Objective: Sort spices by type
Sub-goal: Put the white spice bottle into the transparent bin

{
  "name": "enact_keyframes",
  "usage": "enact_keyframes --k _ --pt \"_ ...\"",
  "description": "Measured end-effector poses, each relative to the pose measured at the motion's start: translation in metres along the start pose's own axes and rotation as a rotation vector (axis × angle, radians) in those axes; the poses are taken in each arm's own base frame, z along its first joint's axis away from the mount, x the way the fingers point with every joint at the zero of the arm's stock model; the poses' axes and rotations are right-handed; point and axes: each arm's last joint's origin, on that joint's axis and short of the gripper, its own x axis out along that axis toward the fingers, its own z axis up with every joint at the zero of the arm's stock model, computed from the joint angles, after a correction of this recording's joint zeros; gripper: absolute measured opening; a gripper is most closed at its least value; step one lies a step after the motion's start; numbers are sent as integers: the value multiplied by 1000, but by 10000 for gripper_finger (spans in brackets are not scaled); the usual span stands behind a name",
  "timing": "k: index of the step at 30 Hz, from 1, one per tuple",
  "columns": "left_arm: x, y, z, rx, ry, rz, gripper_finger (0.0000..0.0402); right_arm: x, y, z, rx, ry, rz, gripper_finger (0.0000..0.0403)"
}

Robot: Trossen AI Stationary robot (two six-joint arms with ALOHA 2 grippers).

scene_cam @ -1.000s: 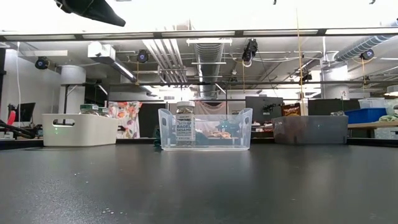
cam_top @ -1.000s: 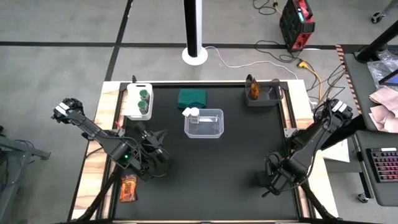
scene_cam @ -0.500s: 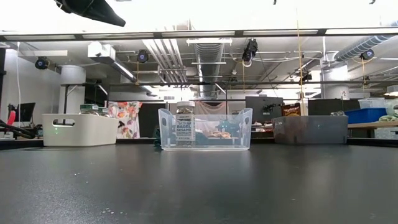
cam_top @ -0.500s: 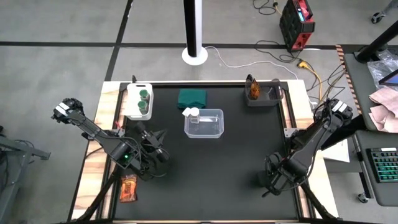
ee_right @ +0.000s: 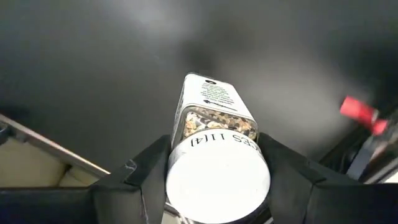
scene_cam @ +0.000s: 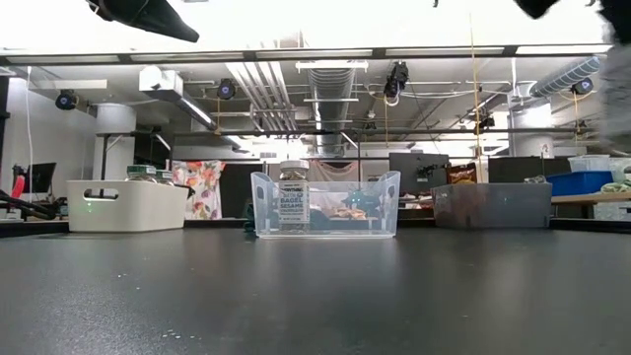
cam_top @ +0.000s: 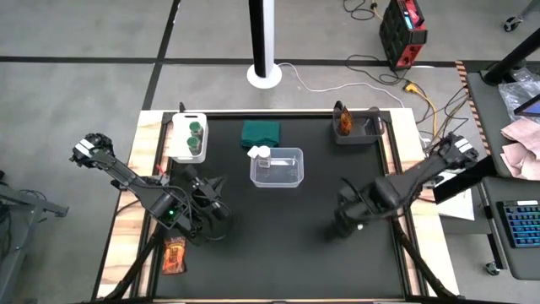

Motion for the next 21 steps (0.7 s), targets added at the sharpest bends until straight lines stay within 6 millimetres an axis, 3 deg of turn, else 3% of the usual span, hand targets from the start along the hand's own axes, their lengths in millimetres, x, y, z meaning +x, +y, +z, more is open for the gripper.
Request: enact_keyframes --k 11,16,21 --pt "0 0 0 0 0 0 0 -49 -6 73 -329 -106 114 198" --pt "0 0 0 0 0 0 0 -64 -11 93 -377 -163 143 198" --pt "0 0 0 0 0 0 0 -65 -1 107 -452 -174 108 198"
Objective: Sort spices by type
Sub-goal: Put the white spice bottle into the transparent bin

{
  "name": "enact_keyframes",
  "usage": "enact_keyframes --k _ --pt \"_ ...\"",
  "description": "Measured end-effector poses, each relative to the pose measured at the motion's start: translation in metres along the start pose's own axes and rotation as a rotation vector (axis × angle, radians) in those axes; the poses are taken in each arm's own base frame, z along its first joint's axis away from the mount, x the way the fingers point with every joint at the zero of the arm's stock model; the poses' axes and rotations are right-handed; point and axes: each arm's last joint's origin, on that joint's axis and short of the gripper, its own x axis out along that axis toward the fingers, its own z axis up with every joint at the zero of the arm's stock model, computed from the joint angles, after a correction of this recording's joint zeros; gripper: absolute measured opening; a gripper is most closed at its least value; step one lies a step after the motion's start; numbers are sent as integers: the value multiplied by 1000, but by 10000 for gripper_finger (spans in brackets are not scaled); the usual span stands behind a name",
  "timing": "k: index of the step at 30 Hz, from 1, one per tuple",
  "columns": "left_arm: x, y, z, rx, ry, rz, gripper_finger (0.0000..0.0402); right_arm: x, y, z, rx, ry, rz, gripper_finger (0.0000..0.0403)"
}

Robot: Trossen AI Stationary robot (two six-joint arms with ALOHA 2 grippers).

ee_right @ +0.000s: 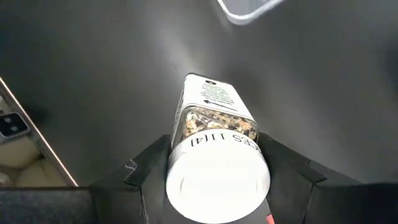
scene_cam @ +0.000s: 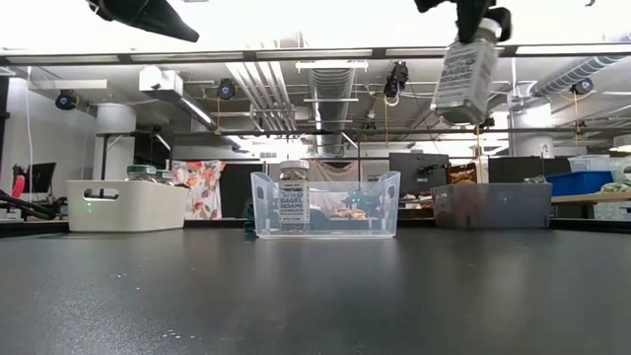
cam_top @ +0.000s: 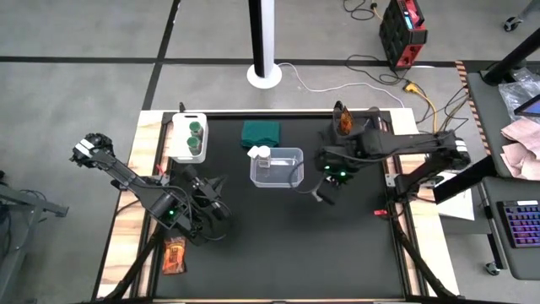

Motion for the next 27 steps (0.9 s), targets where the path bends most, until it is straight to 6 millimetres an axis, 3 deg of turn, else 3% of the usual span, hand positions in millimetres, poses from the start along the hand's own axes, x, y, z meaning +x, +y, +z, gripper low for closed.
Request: enact_keyframes --k 10,18,27 --pt "-1 1 -1 12 1 -1 0 17 28 42 -289 100 -103 198" --pt "-7 5 0 -2 -19 -4 0 21 48 79 -604 57 -142 198" --pt "-26 18 4 -94 -69 -59 0 46 36 128 -744 65 -182 198"
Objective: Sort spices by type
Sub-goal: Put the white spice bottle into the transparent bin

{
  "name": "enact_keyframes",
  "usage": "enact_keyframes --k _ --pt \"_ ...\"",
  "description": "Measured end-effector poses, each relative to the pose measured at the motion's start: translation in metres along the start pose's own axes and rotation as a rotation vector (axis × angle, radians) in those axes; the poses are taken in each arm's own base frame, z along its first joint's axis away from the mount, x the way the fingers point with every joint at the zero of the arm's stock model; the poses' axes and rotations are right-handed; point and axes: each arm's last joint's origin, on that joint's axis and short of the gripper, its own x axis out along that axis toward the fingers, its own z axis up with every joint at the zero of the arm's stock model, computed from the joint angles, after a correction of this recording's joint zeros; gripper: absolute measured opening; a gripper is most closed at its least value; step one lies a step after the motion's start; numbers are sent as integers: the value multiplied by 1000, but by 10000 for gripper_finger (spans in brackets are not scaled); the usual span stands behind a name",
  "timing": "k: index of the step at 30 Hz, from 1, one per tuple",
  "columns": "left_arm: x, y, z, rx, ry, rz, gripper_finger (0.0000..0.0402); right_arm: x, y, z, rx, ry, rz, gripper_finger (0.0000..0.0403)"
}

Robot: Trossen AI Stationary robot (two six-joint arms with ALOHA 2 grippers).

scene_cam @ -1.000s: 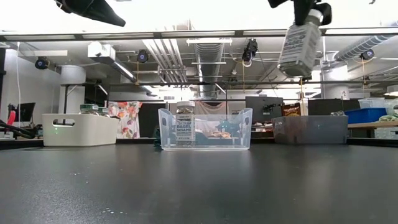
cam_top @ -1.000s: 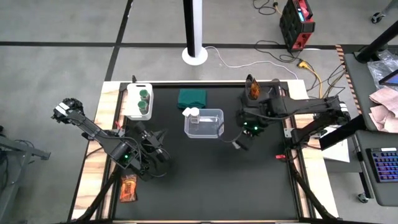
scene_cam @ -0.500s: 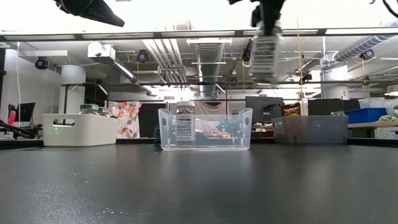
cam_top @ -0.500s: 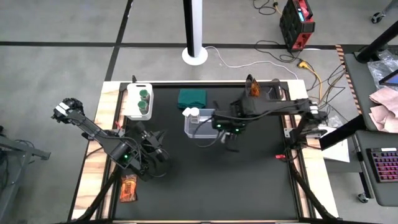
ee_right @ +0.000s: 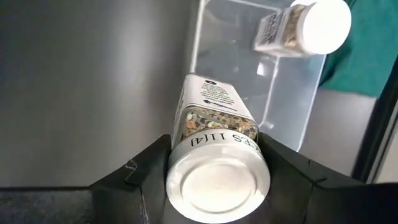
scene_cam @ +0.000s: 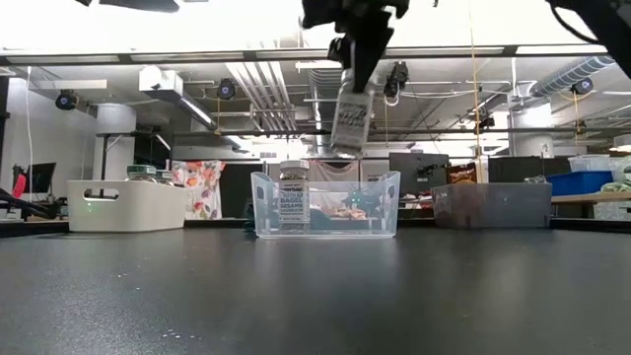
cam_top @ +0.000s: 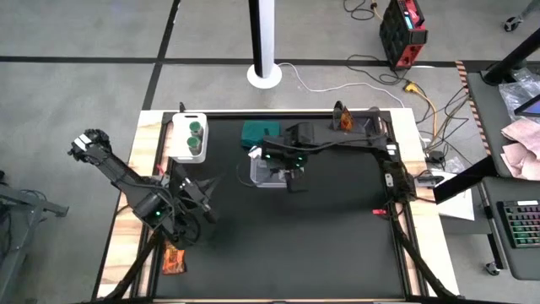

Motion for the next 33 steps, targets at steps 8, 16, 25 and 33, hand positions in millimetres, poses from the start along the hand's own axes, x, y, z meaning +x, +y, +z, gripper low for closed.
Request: enact_keyframes --k 8,16,25,33 --pt "-12 0 1 0 -42 -26 0 28 -40 15 -34 18 -9 198" --pt "-12 2 0 13 -41 -26 0 60 -65 17 -44 85 7 198" --pt "-12 3 -2 11 -38 -23 0 75 -76 18 -52 96 11 198" --pt "-12 4 -2 15 -37 -23 0 78 -78 21 -59 67 0 198"
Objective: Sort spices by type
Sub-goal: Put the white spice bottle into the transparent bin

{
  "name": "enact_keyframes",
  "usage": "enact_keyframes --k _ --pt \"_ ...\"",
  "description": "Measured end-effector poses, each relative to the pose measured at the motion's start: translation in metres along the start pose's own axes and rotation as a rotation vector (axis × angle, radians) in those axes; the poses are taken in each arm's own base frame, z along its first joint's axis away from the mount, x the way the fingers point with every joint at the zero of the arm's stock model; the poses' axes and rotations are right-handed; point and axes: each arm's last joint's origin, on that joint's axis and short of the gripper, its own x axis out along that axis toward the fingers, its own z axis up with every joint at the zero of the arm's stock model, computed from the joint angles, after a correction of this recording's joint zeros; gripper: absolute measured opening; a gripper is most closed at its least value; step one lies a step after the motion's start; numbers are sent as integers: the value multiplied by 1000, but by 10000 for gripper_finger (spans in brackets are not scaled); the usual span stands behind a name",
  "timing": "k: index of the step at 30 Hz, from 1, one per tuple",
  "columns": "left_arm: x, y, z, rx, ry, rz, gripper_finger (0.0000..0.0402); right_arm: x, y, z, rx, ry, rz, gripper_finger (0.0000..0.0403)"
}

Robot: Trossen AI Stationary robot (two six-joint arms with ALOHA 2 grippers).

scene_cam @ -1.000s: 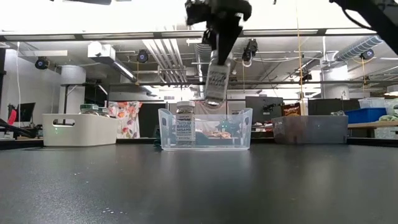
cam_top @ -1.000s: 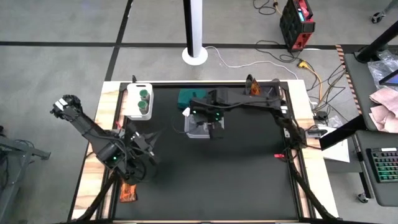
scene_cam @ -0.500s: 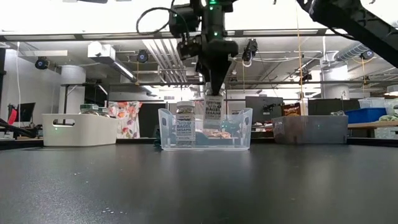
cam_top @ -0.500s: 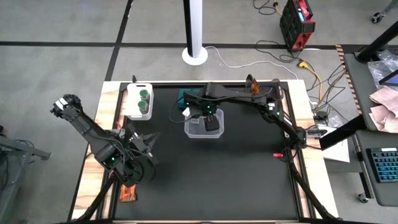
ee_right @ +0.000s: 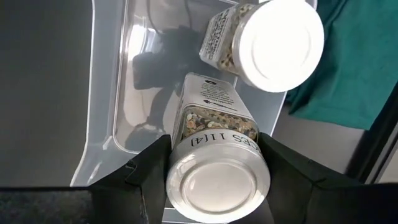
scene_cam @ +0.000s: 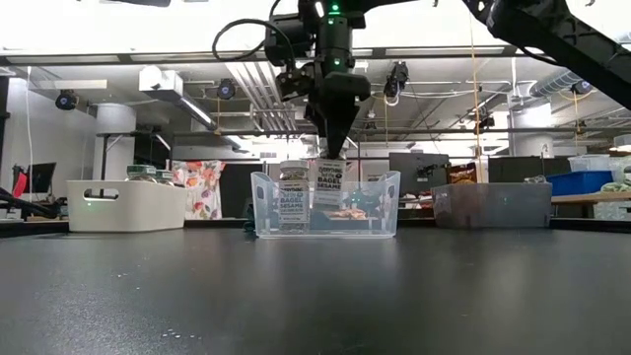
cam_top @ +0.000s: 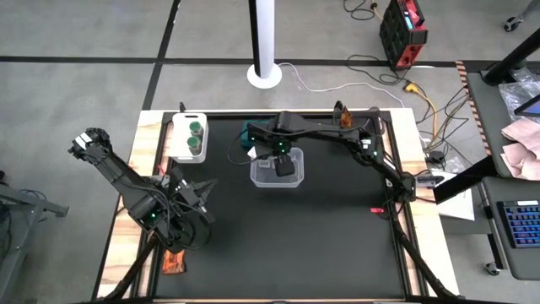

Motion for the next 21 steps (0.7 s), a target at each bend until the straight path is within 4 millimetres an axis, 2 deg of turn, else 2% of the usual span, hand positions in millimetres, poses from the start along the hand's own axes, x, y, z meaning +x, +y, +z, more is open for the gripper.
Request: enact_keyframes --k 21 --pt "0 0 -1 2 2 -2 0 0 0 0 28 0 -1 201"
